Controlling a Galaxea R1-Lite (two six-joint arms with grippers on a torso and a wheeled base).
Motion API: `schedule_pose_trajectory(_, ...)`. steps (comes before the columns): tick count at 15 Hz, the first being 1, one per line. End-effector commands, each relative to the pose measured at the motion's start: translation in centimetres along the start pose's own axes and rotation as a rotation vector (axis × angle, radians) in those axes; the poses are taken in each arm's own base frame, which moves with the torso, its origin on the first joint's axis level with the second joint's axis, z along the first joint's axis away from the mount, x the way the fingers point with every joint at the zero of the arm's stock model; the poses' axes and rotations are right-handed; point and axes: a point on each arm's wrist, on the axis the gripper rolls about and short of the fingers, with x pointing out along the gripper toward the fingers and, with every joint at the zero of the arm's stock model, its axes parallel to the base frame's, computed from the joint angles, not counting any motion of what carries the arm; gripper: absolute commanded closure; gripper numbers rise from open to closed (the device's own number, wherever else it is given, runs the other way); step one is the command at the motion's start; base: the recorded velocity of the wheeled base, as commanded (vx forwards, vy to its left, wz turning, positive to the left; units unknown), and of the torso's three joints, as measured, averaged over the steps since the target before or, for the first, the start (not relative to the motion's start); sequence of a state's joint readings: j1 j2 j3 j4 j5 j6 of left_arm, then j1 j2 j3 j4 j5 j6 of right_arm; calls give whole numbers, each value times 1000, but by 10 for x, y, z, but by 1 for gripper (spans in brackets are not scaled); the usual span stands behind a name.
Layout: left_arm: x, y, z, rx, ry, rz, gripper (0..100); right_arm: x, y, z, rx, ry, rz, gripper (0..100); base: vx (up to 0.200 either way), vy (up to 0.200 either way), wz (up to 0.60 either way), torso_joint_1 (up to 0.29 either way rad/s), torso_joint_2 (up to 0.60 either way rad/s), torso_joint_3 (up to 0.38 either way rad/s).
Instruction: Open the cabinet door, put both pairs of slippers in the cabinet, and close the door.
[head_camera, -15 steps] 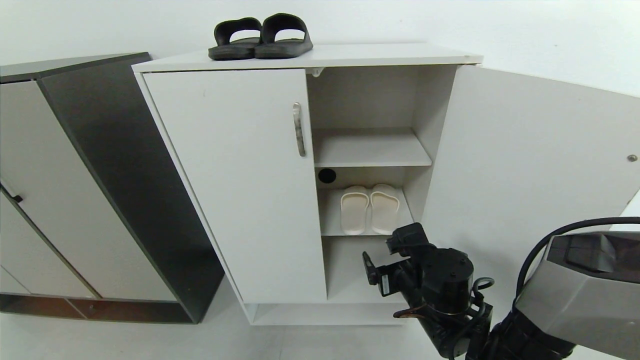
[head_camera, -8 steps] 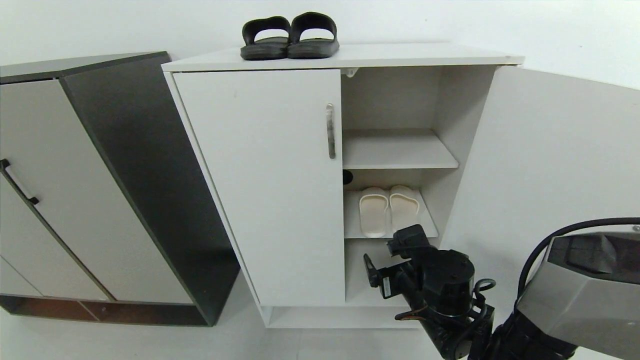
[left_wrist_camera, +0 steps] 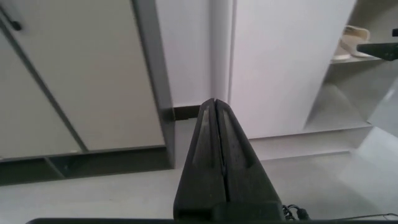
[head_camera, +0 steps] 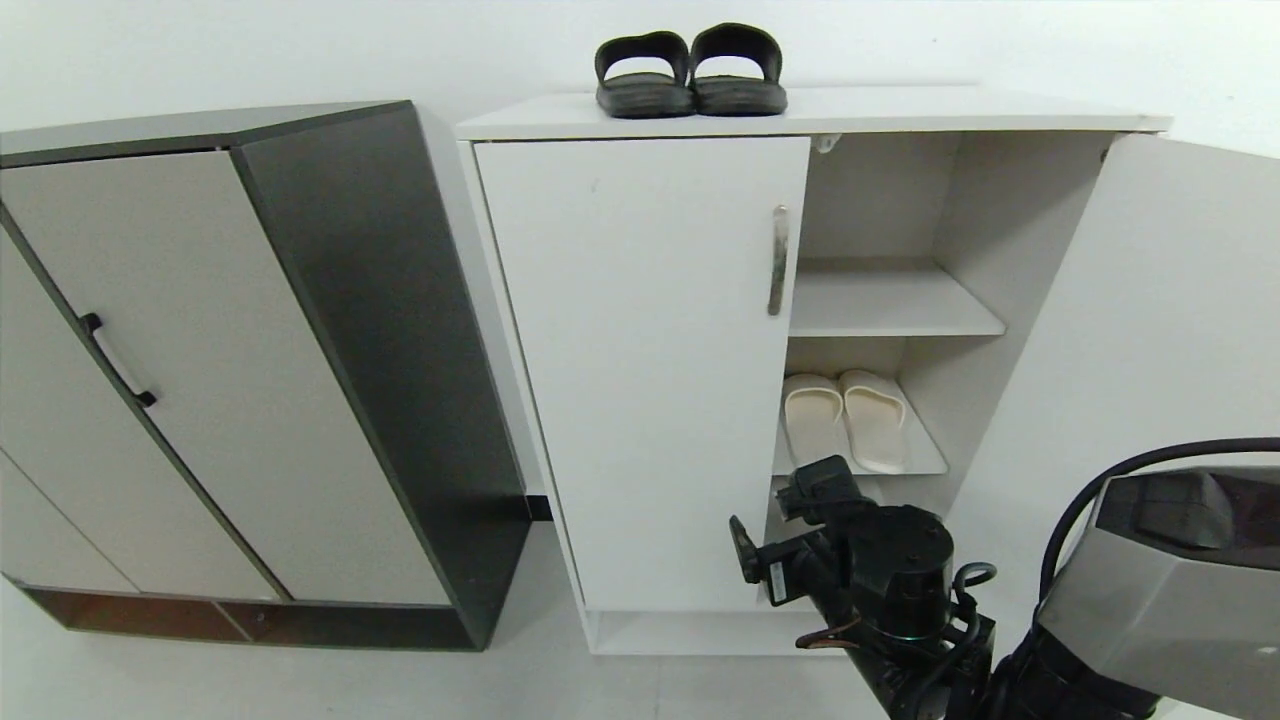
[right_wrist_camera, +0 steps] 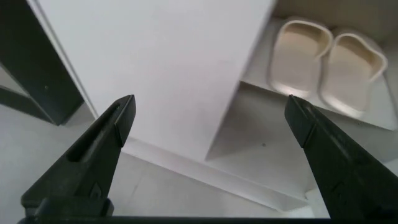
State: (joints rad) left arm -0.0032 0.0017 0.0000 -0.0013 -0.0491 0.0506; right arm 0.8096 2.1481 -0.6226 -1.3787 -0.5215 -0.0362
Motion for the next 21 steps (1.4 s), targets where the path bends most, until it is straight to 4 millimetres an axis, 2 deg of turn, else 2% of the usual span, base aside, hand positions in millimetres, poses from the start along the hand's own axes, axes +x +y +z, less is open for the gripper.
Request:
schedule_pose_trajectory(1,0,0,0,0,1,0,100,-1,0,-2,-3,4,2,0,0,200,0,-2,-2,7)
schedule_pose_trajectory(4,0,0,0,-3,1,0,100,0,1,-3,-6,8,2,0,0,200,0,5,1,2)
schedule_pose_trajectory(21,0,0,0,-22,1,3,100,0,2,-8,-14,-21,25,0,0,0,0,0,0,0)
